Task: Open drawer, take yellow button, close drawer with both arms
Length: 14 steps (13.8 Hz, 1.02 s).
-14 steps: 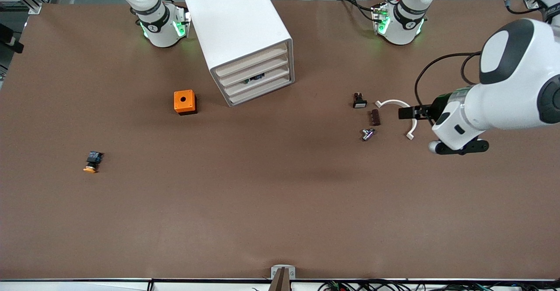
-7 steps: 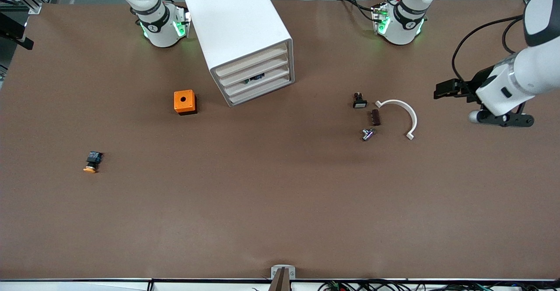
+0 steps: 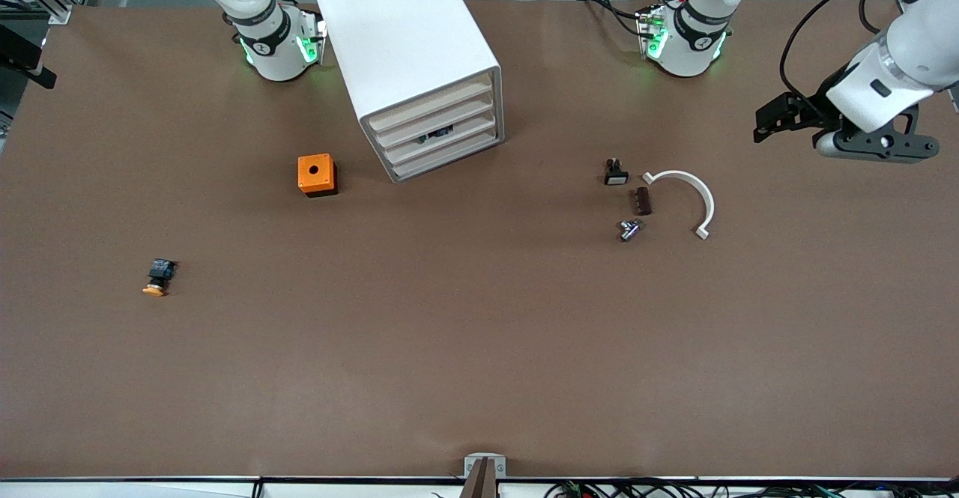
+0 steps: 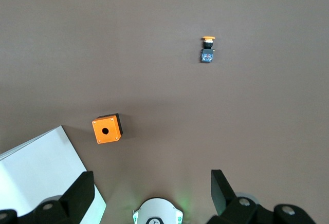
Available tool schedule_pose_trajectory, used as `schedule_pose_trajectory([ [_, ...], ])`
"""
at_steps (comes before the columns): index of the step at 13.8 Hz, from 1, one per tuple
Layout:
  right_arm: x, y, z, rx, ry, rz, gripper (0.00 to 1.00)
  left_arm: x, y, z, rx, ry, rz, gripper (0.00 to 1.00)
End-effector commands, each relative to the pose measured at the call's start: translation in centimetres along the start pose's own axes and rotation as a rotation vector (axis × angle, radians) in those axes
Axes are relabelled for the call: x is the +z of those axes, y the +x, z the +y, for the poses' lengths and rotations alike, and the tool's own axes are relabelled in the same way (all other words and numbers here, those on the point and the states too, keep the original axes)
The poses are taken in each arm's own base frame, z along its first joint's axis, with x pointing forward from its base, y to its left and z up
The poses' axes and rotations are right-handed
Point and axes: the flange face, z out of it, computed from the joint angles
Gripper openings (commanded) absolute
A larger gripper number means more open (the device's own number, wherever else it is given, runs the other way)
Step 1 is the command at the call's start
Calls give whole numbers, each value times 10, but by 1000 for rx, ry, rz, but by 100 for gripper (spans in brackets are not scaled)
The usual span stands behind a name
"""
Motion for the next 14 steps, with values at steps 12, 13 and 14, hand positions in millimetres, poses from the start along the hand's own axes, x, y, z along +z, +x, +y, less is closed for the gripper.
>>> schedule_pose_trajectory([
  [12, -4, -4, -1, -7, -41, 33, 100, -67, 48, -6, -9, 44, 130, 100],
  [13, -1, -4, -1, -7, -40, 28, 100, -64, 50, -6, -9, 44, 125, 100],
  [14, -3, -7, 1, -5, -40, 31, 100, -62, 51, -8, -13, 45, 121, 100],
])
